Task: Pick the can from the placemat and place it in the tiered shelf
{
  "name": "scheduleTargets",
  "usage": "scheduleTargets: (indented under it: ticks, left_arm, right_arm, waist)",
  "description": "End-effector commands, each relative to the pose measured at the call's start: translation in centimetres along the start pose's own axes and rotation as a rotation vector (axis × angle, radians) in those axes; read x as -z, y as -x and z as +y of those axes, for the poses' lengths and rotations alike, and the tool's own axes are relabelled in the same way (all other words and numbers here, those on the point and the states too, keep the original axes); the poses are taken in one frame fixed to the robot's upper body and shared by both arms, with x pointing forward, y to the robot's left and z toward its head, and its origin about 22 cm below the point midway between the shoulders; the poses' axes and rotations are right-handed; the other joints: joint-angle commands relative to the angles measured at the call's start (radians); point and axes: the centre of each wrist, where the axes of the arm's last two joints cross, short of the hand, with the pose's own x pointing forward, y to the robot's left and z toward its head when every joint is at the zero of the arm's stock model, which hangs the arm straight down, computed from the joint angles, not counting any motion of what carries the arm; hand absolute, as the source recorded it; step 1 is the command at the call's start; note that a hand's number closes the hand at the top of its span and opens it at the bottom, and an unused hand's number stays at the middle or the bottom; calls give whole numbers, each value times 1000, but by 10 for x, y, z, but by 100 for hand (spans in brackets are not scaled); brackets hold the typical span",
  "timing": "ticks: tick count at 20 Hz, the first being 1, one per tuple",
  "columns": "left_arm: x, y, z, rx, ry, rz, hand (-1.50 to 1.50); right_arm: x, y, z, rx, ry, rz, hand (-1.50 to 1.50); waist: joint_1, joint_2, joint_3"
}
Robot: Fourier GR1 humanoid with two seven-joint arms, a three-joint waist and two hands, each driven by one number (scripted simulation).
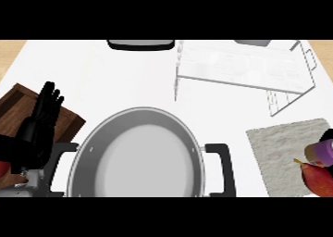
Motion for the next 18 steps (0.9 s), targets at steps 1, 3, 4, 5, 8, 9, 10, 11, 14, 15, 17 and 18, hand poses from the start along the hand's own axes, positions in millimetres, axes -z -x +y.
scheduleTargets:
  ticks: [1, 3, 4, 5, 8, 9, 10, 11, 14, 15, 17, 18]
  left_arm:
    - [4, 1, -15, -15, 0, -6, 0]
    - [1, 1, -9, 2, 13, 6, 0]
    - [7, -4, -4, 10, 17, -27, 0]
    - [7, -5, -12, -8, 55, -23, 0]
    - [11, -2, -2, 10, 22, -1, 0]
    - [7, -6, -8, -6, 17, -4, 0]
    - [5, 5, -15, -14, 29, 9, 0]
    - [2, 6, -9, -10, 10, -6, 0]
    - [0, 7, 3, 9, 8, 9, 0]
    - [11, 5, 18, 12, -1, -3, 0]
    - [5, 6, 4, 2, -7, 8, 0]
    - [15, -6, 16, 1, 1, 10, 0]
  right_arm:
    - [-10, -90, 16, 23, 32, -78, 150]
    - [-35, -145, 25, 24, -13, -147, 150]
    - [-48, -180, 44, 89, -37, -177, 150]
    - [-56, -207, 47, 81, -46, -206, 150]
    - [-89, -258, 39, 110, -37, -228, 150]
    - [-98, -273, 36, 191, -55, -241, 150]
    - [-106, -287, 23, 196, -54, -241, 150]
    - [-126, -289, 40, 217, -56, -248, 150]
    - [-150, -312, 16, 272, -39, -277, 150]
    - [-149, -319, 1, 290, -3, -290, 150]
    - [-166, -313, -28, 437, 67, -297, 150]
    - [-170, -312, -40, 486, 100, -315, 150]
  waist:
    - [8, 7, 13]
    - [16, 3, 11]
    - [37, 8, 11]
    - [56, 13, 11]
    - [27, 7, 12]
    - [29, 4, 13]
    - [26, 6, 13]
    - [23, 4, 13]
    - [21, 4, 14]
    - [16, 6, 13]
    - [9, 0, 14]
    - [4, -1, 14]
